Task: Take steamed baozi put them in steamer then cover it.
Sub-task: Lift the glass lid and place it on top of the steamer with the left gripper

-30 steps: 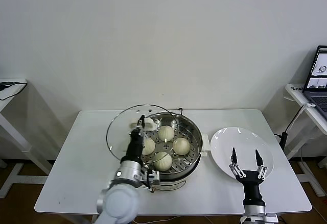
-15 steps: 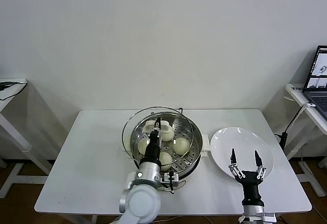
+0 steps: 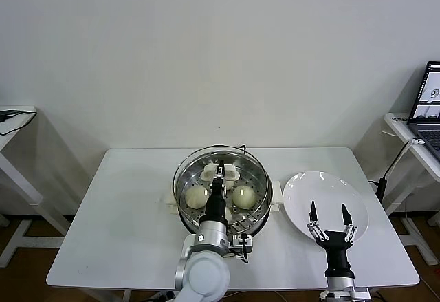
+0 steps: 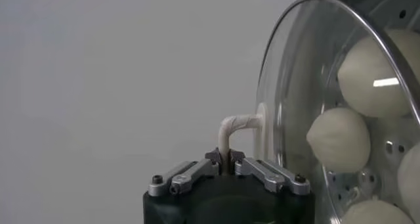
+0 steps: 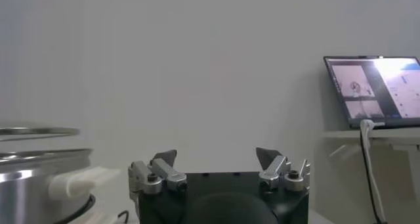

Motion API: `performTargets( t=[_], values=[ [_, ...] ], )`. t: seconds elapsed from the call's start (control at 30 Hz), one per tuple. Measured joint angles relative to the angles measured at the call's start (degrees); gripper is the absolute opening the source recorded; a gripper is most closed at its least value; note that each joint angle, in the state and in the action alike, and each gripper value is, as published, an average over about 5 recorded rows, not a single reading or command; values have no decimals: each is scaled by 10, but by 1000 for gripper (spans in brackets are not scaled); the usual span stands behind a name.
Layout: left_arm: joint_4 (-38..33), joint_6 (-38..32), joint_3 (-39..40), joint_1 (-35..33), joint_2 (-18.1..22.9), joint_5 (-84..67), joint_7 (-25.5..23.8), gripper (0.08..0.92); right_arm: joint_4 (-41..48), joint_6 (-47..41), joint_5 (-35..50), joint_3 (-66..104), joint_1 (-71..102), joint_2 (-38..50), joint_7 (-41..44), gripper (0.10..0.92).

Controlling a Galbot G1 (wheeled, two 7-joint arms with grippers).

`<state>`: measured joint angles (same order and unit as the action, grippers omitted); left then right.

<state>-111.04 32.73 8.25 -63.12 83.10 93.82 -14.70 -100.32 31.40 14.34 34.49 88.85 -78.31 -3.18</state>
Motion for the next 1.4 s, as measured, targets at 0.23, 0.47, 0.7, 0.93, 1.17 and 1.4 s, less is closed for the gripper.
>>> performTargets(
  t=[0.23,0.47,0.7,0.93,1.17,1.4],
  values=[
    [7,1,4,-7,11,11,5,187,8,1,-2,-1,-5,1,0,823],
    [13,1,5,-14,19,19,12,187,15,3,-5,-3,-7,2,0,823],
    [18,-2,4,-18,24,26,16,187,20,4,-7,-4,-10,2,1,823],
    [22,-7,5,-23,27,32,22,187,24,4,-7,-5,-12,3,2,823],
    [24,-9,5,-26,30,36,24,187,26,4,-8,-7,-13,4,2,823],
    [28,-12,1,-27,31,38,26,187,27,4,-8,-8,-14,5,3,823]
  ],
)
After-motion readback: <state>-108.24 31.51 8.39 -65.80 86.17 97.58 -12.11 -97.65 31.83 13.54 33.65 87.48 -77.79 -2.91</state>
